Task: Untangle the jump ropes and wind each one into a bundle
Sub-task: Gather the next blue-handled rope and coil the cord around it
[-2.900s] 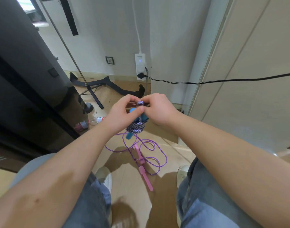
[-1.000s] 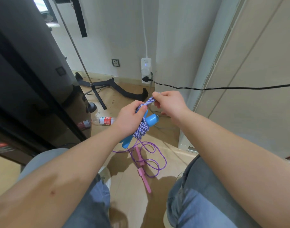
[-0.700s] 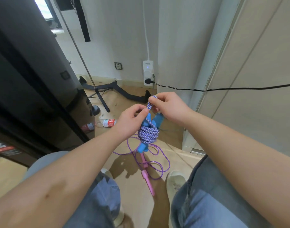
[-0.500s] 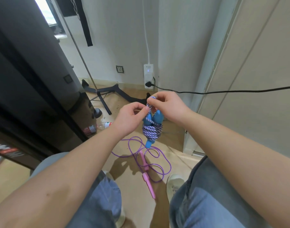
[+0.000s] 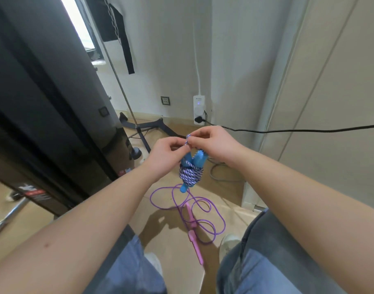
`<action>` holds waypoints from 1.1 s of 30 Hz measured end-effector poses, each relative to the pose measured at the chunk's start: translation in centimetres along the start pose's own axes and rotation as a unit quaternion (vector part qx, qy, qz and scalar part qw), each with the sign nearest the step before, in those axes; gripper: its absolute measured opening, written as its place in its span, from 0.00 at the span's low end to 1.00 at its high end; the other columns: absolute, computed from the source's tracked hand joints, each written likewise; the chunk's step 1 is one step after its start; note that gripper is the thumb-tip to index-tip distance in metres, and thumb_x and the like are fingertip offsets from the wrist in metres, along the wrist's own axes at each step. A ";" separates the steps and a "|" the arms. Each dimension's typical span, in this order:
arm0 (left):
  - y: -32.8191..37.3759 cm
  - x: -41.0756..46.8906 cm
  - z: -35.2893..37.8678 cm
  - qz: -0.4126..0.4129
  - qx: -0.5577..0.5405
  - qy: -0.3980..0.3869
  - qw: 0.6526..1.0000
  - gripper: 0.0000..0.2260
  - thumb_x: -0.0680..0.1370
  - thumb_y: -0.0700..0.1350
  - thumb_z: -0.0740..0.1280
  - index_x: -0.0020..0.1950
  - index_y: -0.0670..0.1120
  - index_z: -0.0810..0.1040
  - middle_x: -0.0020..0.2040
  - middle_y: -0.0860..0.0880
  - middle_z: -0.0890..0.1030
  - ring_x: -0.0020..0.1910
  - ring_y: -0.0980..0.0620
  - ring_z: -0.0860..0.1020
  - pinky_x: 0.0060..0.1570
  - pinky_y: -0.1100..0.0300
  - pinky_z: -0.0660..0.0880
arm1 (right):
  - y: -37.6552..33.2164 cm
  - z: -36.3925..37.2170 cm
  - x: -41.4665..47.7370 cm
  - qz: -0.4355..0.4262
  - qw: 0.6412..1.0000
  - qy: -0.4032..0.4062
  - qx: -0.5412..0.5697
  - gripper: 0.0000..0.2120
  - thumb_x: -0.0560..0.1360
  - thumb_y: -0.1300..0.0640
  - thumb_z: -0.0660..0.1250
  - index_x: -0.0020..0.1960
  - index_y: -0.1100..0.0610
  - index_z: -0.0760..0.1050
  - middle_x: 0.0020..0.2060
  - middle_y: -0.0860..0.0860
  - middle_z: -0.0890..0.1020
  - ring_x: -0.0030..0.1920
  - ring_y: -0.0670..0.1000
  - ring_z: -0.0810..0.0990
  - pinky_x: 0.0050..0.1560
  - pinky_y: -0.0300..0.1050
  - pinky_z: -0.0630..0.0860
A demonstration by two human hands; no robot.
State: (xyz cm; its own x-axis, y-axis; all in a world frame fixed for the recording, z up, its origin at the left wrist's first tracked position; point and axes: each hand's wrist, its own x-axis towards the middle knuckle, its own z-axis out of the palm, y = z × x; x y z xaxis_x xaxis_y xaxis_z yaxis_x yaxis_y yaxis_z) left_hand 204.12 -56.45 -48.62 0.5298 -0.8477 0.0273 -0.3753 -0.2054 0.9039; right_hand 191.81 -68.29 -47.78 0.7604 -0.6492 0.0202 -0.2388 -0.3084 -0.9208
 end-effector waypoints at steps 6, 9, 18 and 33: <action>-1.9 2.3 -0.6 0.004 0.003 -0.014 1.000 0.08 0.77 0.37 0.70 0.53 0.47 0.84 0.47 0.51 0.86 0.47 0.57 0.84 0.43 0.68 0.79 | 1.3 0.9 2.6 0.010 0.999 -0.012 -0.040 0.09 0.73 0.51 0.75 0.50 0.54 0.84 0.41 0.48 0.87 0.42 0.46 0.84 0.46 0.42 0.78; -4.5 4.9 -0.6 -0.036 -0.008 -0.001 0.999 0.11 0.73 0.41 0.75 0.51 0.48 0.77 0.43 0.50 0.86 0.41 0.59 0.83 0.38 0.66 0.74 | 3.1 1.6 5.4 0.008 0.996 -0.032 -0.080 0.03 0.73 0.58 0.73 0.47 0.52 0.83 0.40 0.49 0.87 0.44 0.49 0.85 0.53 0.51 0.81; -12.9 17.6 -0.1 -0.100 -0.021 -0.059 0.993 0.09 0.77 0.37 0.69 0.55 0.48 0.80 0.37 0.51 0.84 0.35 0.61 0.81 0.40 0.65 0.79 | 10.1 4.9 19.2 0.065 0.988 -0.072 -0.121 0.06 0.78 0.60 0.67 0.49 0.51 0.81 0.42 0.50 0.85 0.42 0.51 0.86 0.43 0.50 0.84; -1.0 29.1 -7.6 -0.213 0.071 -0.018 0.974 0.04 0.78 0.50 0.69 0.49 0.50 0.81 0.38 0.53 0.86 0.40 0.55 0.85 0.44 0.51 0.83 | -0.8 -0.1 31.8 0.091 0.992 -0.075 -0.054 0.11 0.76 0.59 0.64 0.47 0.44 0.79 0.44 0.43 0.84 0.49 0.48 0.84 0.56 0.54 0.80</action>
State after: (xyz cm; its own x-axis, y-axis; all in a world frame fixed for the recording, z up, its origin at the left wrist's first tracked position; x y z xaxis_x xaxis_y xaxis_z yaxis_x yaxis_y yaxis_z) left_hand 225.70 -77.22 -45.44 0.6342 -0.6868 -0.3551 -0.2295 -0.6058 0.7618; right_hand 216.14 -88.80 -46.38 0.7785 -0.5919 -0.2085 -0.4374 -0.2734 -0.8567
